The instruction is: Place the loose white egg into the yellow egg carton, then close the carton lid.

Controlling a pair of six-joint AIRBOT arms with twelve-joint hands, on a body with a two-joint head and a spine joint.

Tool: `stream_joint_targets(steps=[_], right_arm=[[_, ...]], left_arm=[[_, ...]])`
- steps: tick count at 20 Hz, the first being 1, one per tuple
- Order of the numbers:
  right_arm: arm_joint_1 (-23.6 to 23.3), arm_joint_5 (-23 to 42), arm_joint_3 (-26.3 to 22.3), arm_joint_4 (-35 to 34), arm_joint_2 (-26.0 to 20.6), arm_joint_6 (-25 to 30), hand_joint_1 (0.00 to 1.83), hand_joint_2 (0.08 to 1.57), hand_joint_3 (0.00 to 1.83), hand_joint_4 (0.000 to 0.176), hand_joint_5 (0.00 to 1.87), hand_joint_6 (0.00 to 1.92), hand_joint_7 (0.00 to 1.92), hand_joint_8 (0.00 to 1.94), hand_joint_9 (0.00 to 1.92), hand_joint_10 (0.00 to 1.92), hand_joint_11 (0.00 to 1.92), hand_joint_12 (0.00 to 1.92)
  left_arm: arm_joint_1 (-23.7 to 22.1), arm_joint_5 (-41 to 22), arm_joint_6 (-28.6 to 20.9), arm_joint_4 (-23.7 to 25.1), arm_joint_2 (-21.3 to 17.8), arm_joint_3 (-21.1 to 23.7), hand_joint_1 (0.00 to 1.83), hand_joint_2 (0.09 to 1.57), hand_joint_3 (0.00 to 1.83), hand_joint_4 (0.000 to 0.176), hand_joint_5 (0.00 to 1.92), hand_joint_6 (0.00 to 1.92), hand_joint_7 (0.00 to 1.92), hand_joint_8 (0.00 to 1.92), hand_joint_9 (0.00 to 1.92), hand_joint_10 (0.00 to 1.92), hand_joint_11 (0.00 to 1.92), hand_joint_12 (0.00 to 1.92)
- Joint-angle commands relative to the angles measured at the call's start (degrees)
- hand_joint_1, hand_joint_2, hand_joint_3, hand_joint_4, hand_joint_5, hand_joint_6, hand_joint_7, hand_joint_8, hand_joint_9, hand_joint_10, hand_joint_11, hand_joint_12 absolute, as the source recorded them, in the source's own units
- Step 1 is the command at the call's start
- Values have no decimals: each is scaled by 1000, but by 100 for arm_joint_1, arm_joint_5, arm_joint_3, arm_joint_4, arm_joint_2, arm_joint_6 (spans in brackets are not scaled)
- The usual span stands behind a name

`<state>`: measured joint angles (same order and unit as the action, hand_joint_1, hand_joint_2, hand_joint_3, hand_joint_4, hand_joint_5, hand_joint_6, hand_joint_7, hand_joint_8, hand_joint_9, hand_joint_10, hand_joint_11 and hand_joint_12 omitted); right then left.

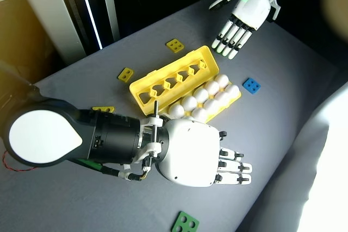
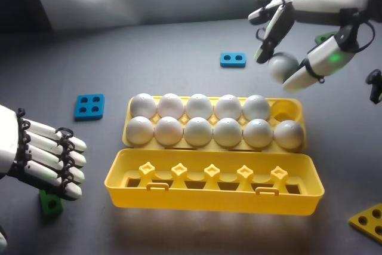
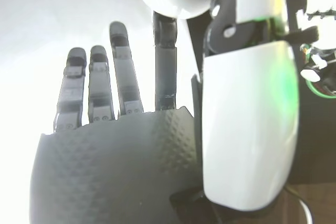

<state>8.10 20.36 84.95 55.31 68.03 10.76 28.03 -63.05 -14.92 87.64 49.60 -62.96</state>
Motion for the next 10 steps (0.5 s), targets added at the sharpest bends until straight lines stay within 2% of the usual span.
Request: stream_joint_targets(steps=[1,2,3,10], right_arm=[[-43,343,-66,-205,-125,58,1117,967,1,176,1402,205,292,0,0,0,0,0],[-23,322,-145,-205,-154,57,1111,976,0,176,1351,307,275,9,0,0,0,0],[-3,261,-209,-205,-178,58,1110,978,0,176,1341,328,269,9,0,0,0,0],[270,132,-386,-206,-312,71,1115,974,0,176,1356,305,298,2,0,0,0,0]], left_arm=[[-4,-285,-31,-343,-82,-41,0,1130,4,0,276,0,201,0,90,1,0,0],[-4,-285,-31,-343,-82,-39,0,1124,1,0,289,6,215,6,106,7,14,7],[-4,-285,-31,-343,-83,-37,0,1124,1,0,287,4,215,6,107,7,12,6],[19,-285,-31,-343,-94,-24,0,1118,0,0,309,10,238,10,126,12,24,18]])
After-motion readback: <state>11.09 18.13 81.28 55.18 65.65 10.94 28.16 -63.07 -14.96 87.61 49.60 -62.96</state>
